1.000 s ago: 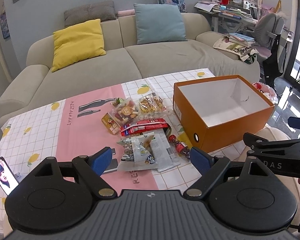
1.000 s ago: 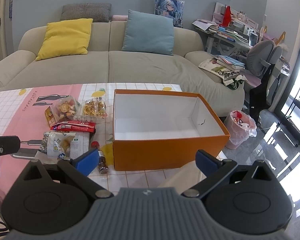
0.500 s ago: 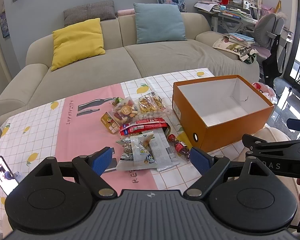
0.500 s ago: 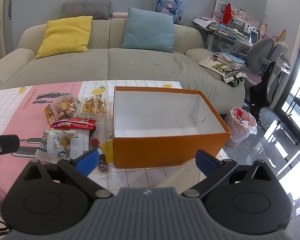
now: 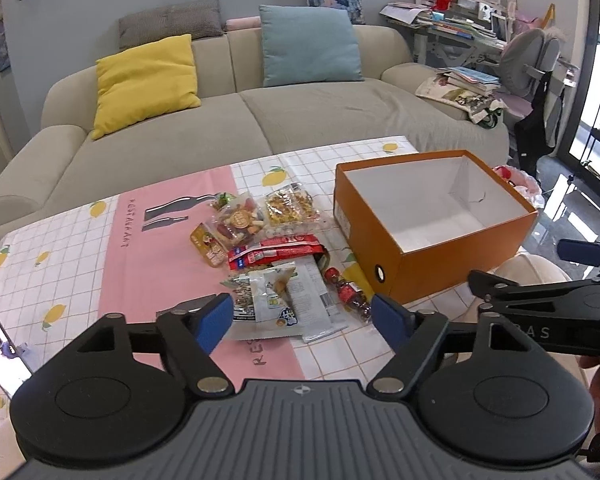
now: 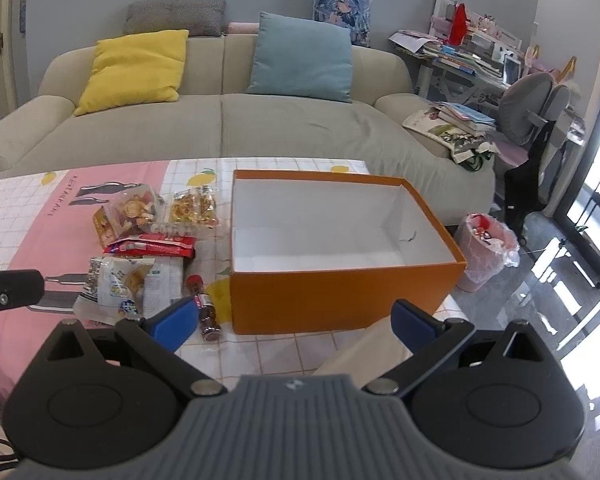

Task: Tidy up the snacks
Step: 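Grasp the white-and-green snack bag with the left tool while the right tool reaches the nut bag, then lift the white-and-green bag with the left tool while the right tool grasps the orange-labelled nut bag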

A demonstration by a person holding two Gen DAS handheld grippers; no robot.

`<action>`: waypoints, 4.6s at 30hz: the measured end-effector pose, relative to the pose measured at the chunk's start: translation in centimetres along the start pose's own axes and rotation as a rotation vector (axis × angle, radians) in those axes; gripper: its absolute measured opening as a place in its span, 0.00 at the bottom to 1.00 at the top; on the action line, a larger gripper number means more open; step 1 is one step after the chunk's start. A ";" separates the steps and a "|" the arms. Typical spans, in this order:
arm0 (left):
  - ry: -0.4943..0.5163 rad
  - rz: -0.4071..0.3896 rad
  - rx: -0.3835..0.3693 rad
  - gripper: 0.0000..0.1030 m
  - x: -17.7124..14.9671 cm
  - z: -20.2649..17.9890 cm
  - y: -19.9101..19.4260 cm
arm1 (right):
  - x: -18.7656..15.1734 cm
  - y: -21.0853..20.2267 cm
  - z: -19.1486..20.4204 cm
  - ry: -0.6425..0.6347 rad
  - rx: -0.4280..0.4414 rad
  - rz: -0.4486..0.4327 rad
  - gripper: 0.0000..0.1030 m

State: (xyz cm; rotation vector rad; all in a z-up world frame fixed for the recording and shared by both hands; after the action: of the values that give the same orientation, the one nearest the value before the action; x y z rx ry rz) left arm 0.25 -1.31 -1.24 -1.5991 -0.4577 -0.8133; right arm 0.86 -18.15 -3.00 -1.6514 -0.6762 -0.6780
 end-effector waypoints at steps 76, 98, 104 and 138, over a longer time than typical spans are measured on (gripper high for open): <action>-0.431 0.196 0.090 0.38 3.3 17.4 16.7 | 6.6 20.0 21.6 -0.789 0.381 -0.209 0.61; -0.500 0.226 0.135 0.38 2.6 20.5 18.2 | 6.9 27.2 27.7 -1.162 0.397 -0.244 0.90; -0.512 0.218 0.135 0.38 2.7 20.2 17.6 | 6.2 27.0 28.2 -1.178 0.366 -0.245 0.65; -0.376 0.045 -0.059 0.38 8.2 8.6 9.3 | 12.9 12.1 1.8 -0.074 0.428 0.032 0.54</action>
State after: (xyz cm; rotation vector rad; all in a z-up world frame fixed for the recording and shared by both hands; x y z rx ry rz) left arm 14.36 3.98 -1.97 -1.8182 -0.6671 -0.4941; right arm 18.56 -17.40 -1.50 -1.2915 -0.7858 -0.4140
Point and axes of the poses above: each gripper's, at about its wrist camera, not at the fingertips, and y roughly the way its jaws point, z to its left, x to its top, the point moved 2 cm from there along y, roughly the way its jaws point, and after that the axes turned 6 degrees about -x, right-handed, at the moved point
